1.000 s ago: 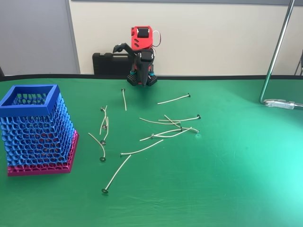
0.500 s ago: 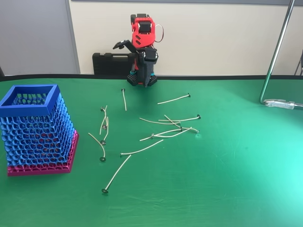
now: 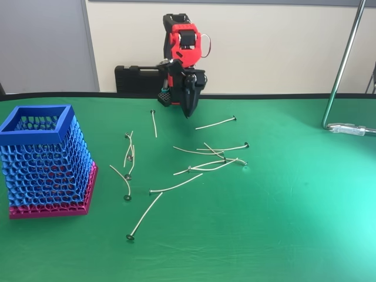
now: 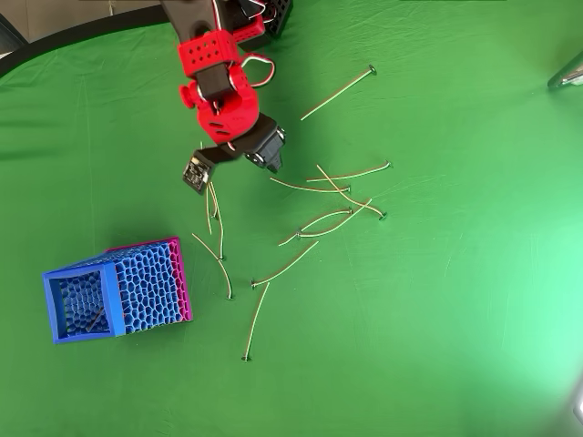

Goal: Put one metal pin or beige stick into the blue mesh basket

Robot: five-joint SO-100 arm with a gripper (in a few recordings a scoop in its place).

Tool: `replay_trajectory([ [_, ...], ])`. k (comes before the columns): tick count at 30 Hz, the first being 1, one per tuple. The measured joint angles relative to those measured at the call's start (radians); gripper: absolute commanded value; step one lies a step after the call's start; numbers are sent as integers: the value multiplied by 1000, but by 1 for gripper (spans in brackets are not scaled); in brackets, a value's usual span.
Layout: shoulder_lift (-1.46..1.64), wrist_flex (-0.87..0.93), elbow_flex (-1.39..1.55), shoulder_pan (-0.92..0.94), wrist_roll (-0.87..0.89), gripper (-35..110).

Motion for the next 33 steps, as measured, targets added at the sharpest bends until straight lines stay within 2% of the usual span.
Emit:
replay_trajectory([
  [7, -215, 17, -176, -29, -252, 1],
  [10, -302, 26, -239, -44, -308, 1],
  [17, -476, 126, -417, -80, -353, 13],
  [24, -572, 169, -551, -120, -408, 13],
  [33, -660, 236, -666, -164, -383, 15],
])
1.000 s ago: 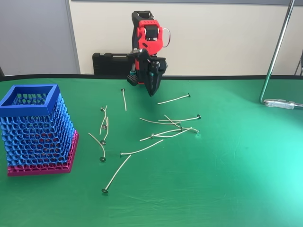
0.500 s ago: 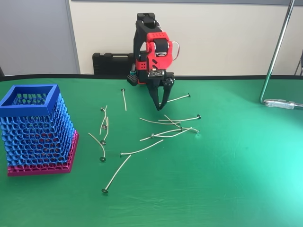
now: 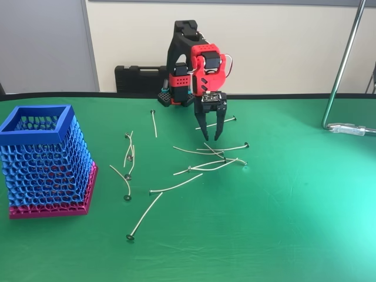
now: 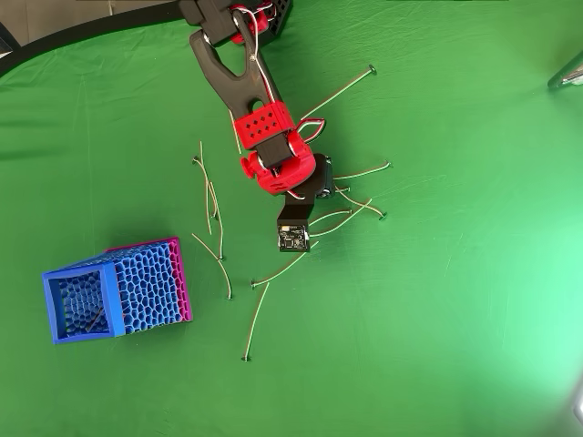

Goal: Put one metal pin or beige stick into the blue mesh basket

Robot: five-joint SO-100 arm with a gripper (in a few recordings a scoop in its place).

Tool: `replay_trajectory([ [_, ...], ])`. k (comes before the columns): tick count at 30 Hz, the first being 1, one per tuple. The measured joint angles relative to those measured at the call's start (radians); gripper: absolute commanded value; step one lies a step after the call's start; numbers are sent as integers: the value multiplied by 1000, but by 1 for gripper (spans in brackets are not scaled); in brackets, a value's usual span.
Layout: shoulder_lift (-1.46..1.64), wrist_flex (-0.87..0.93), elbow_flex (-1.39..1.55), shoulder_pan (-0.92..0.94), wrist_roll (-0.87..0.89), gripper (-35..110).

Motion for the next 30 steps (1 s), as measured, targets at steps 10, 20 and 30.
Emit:
replay_trajectory([
  [10, -64, 9, -46, -12, 29, 17],
  [20, -87, 9, -66, -49, 58, 17],
  [30, -123, 9, -83, -55, 77, 17],
])
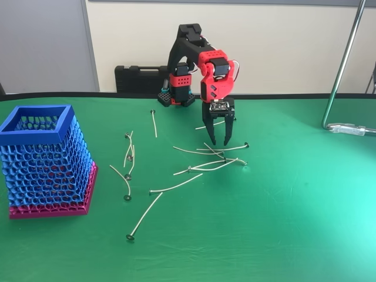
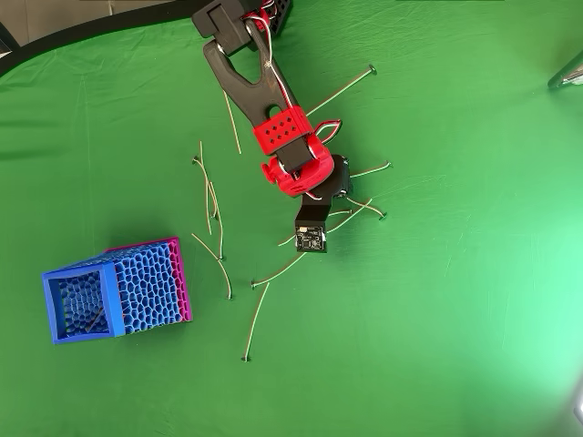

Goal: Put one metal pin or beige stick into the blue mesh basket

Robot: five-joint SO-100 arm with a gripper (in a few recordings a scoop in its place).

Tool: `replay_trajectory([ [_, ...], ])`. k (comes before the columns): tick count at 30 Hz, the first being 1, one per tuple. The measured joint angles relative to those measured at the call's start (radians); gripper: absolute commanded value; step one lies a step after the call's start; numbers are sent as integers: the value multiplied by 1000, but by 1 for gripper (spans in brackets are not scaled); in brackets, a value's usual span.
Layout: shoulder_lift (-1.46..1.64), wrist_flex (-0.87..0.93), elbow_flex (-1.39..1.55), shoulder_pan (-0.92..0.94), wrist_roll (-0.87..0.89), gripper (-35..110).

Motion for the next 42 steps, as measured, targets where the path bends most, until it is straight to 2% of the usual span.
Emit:
replay_trajectory([
  [42, -129, 0, -80, -52, 37, 16],
])
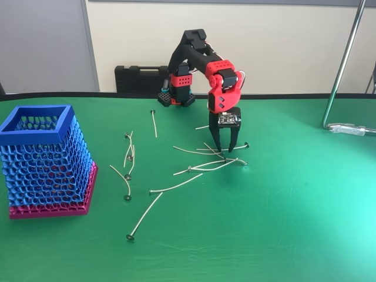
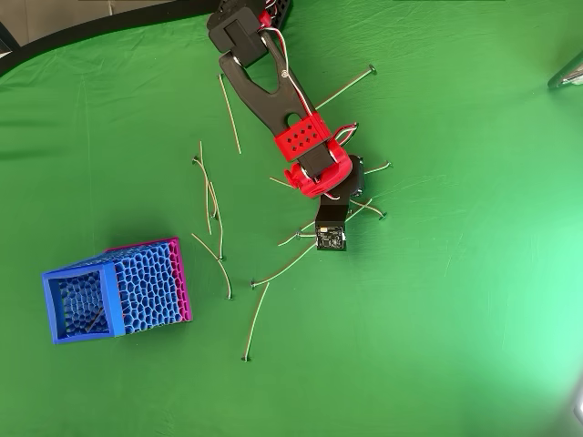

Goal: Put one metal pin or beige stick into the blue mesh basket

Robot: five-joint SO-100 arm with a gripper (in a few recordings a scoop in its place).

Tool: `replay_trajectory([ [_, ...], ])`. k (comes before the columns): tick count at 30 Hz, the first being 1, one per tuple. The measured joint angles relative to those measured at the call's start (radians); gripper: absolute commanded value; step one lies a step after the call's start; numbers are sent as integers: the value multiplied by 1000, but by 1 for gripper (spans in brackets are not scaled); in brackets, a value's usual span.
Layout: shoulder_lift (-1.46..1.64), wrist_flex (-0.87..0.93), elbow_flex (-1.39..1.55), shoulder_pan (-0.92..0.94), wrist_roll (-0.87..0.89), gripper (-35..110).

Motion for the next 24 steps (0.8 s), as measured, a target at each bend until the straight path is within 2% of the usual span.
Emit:
replay_trajectory([
  [12, -21, 0, -14, 0, 0, 9],
  [16, -21, 0, -14, 0, 0, 1],
  [24, -25, 0, -14, 0, 0, 1],
])
